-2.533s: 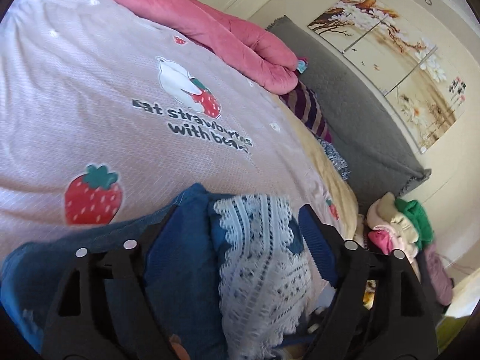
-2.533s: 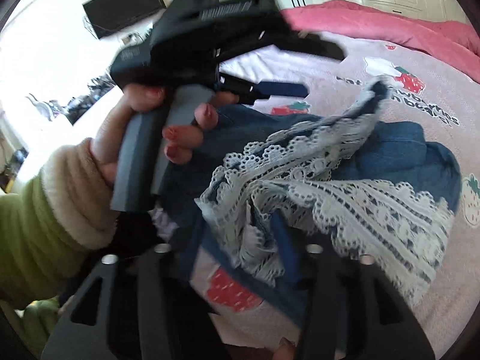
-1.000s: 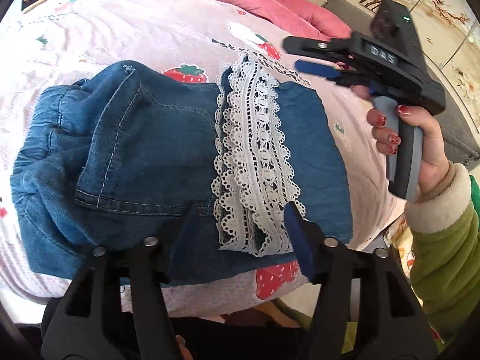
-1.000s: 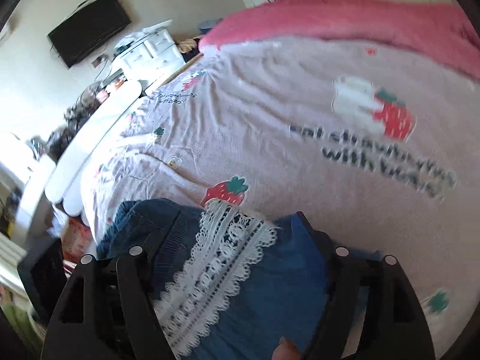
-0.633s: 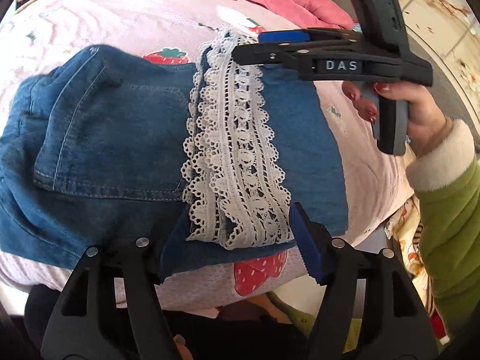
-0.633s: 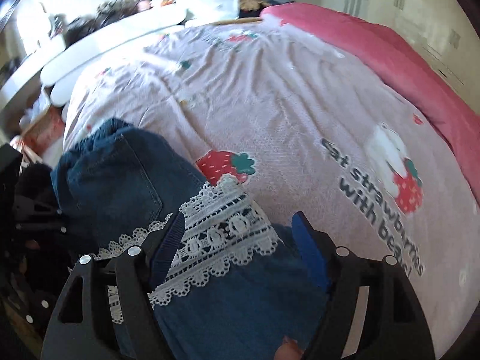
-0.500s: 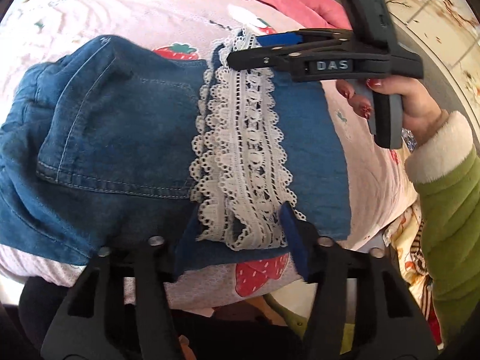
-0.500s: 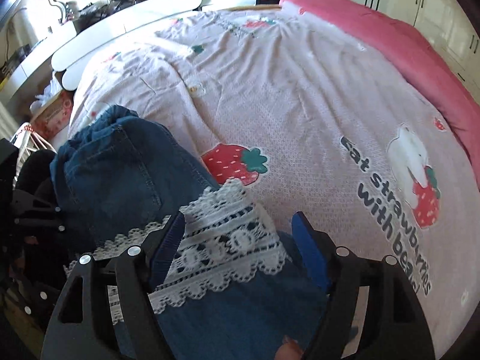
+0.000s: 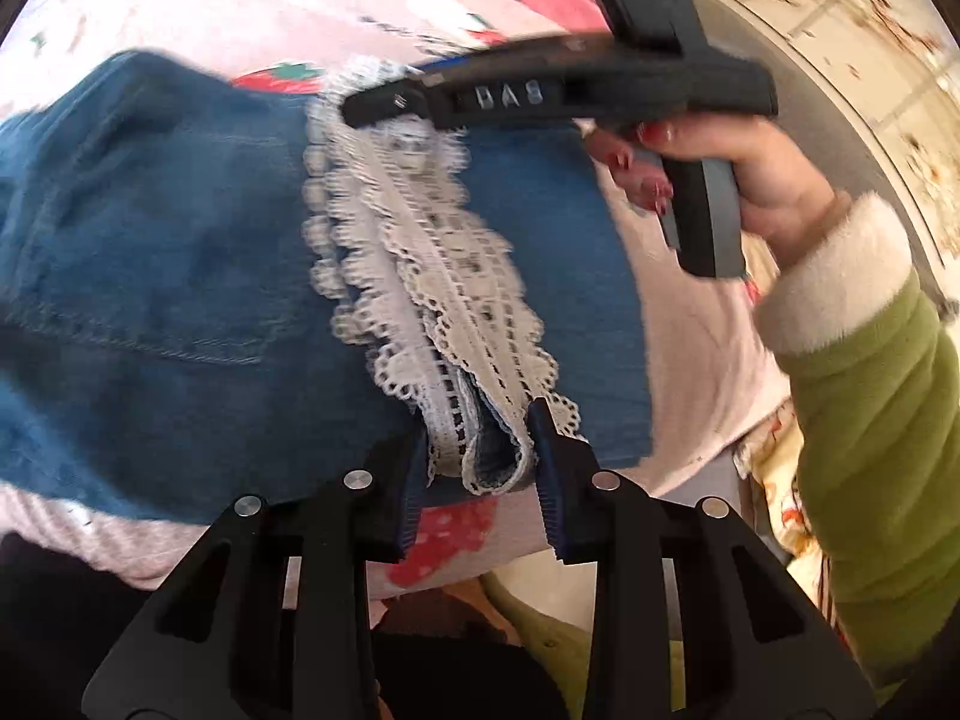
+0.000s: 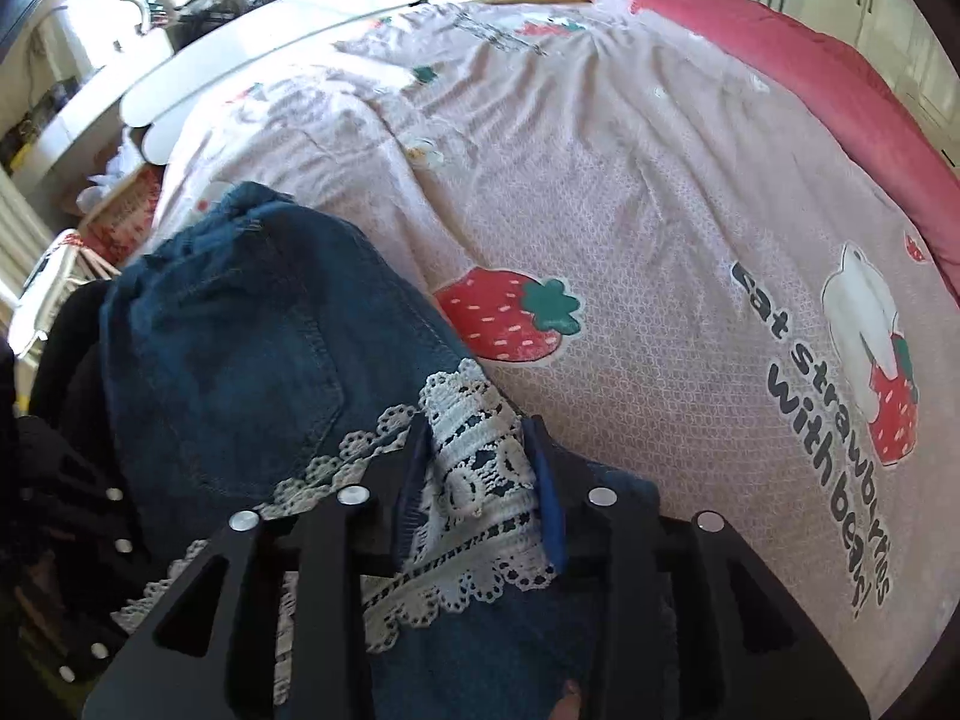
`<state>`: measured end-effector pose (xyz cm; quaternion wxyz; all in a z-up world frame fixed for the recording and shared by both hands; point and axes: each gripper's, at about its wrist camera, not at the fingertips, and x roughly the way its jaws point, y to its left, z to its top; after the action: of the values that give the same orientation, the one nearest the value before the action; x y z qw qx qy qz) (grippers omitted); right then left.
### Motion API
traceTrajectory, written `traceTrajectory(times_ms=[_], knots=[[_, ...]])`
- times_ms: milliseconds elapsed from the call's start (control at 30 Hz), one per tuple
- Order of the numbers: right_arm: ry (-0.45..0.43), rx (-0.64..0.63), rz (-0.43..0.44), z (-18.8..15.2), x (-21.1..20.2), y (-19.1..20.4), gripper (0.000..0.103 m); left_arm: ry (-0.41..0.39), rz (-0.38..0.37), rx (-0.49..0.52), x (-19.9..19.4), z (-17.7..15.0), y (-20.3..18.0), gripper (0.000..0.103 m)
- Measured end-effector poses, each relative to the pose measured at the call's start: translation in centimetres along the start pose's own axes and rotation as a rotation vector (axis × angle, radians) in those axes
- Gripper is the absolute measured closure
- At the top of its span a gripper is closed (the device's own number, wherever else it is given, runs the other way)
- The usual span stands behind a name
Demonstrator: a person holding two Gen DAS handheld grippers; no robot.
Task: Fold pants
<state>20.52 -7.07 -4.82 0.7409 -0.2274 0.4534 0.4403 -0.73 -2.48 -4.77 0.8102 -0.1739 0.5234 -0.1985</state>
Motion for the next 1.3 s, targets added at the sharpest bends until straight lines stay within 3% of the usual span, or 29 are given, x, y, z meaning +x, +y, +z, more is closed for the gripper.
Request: traceTrajectory(times_ms=[67,133,167,300,467,533,600,700,767,867,967,1100,1300], knots=[[-0.024,0.044,-0.022,0.1,0.2,-0.7,0.055,-0.010,0.022,-0.023,-0.6,-0.2,0.9,0.079],[-0.066,0.101,-0.005,0.0,-0.7,-1.4,0.053,-0.022,0.024,-0.046,-1.2,-0.3,1.5,0.078],[-0.097,0.118,-0.006,-0.2,-1.5,-1.7,0.044,-0.026,0.026,-0.050,-1.4,-0.3,1.7,0.077],[-0.248,0.206,-0.002,-2.2,-6.7,-2.7,0.032,-0.030,0.031,-0.050,-1.8,-0.5,1.9,0.072],[-0.350,0.244,-0.022,-5.5,-11.0,-2.4,0.030,-0.038,0.060,0.018,-3.0,-0.8,1.0,0.057],[-0.376,0.265,-0.033,-6.5,-11.8,-2.4,0.029,-0.044,0.061,0.033,-3.5,-0.7,0.7,0.055],[-0.395,0.288,-0.010,-7.3,-12.2,-2.4,0.029,-0.077,0.110,0.060,-4.3,-0.3,0.5,0.053],[-0.349,0.259,0.055,-7.0,-11.1,-1.1,0.035,-0.126,0.111,0.065,-5.7,-0.1,-0.2,0.050],[-0.296,0.217,0.057,-6.3,-9.9,0.1,0.065,-0.150,0.102,0.081,-6.1,0.4,-1.2,0.050],[-0.196,0.199,0.059,-4.9,-7.5,0.9,0.081,-0.167,0.069,0.136,-5.3,0.6,-2.9,0.050],[-0.133,0.190,0.029,-3.7,-5.6,0.8,0.081,-0.123,0.103,0.165,-3.0,0.4,-3.5,0.061],[-0.038,0.218,-0.008,-3.5,-2.8,-0.3,0.081,-0.054,0.102,0.164,-0.4,-0.7,-3.2,0.061],[-0.010,0.209,-0.016,-4.0,-1.5,0.0,0.080,-0.038,0.087,0.145,1.0,-0.6,-2.7,0.061]])
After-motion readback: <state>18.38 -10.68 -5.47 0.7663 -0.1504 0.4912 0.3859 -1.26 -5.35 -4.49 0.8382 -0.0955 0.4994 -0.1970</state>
